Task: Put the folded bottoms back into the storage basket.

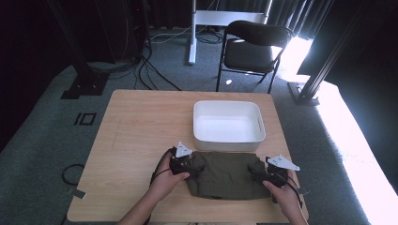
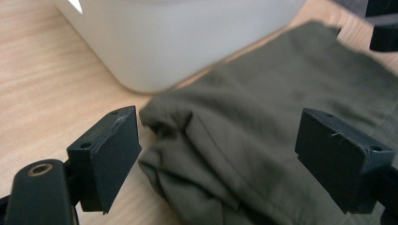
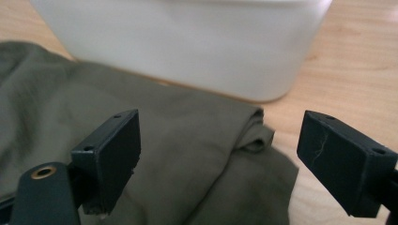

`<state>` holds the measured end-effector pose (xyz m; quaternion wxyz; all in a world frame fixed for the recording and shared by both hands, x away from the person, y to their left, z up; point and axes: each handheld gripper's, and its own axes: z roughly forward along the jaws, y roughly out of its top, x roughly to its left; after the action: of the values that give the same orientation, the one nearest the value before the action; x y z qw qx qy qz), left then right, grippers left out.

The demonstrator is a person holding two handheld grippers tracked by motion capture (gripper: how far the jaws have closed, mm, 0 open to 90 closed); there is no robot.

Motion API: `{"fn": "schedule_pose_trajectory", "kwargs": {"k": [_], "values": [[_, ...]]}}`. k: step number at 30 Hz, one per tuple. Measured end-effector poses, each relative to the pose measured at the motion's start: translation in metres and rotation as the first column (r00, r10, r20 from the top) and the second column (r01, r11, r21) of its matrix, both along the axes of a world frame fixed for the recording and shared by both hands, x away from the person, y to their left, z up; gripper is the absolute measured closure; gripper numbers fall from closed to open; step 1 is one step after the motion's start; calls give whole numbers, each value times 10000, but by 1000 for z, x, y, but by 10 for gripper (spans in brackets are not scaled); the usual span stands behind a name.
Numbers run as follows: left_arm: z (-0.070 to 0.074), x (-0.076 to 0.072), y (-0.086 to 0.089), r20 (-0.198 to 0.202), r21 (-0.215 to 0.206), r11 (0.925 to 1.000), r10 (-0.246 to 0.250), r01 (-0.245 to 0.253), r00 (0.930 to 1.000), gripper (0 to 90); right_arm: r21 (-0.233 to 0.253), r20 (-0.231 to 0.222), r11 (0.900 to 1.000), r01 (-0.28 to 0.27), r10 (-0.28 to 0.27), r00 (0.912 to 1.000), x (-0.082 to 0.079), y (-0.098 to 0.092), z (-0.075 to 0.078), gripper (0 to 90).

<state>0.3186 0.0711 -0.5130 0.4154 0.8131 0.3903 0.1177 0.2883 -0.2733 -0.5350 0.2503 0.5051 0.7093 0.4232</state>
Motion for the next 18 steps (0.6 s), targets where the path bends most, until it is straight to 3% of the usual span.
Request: {"fn": "schedule_pose_trajectory", "kwargs": {"k": [4,6,9,11,18], "values": [[-9,-6,-1,-126,15,10000,37,-37,9999,155,-401,-189,9992,-55,48,9998,-1,4,-10,136],[-13,-9,-2,-262,-103,9999,112,-115,9996,155,-437,-249,9990,-57,47,9997,-1,5,-14,136],[-19,-15,-4,-136,123,9997,200,-199,9997,155,-452,-437,9990,-22,3,9990,0,6,-20,136],[-21,-16,-5,-167,7,9994,351,-351,9992,155,-418,-569,9991,15,-39,9984,1,6,-24,136],[-24,-17,-5,-264,117,9988,481,-478,9985,155,-348,-843,9994,-34,5,9964,4,7,-26,134]]}}
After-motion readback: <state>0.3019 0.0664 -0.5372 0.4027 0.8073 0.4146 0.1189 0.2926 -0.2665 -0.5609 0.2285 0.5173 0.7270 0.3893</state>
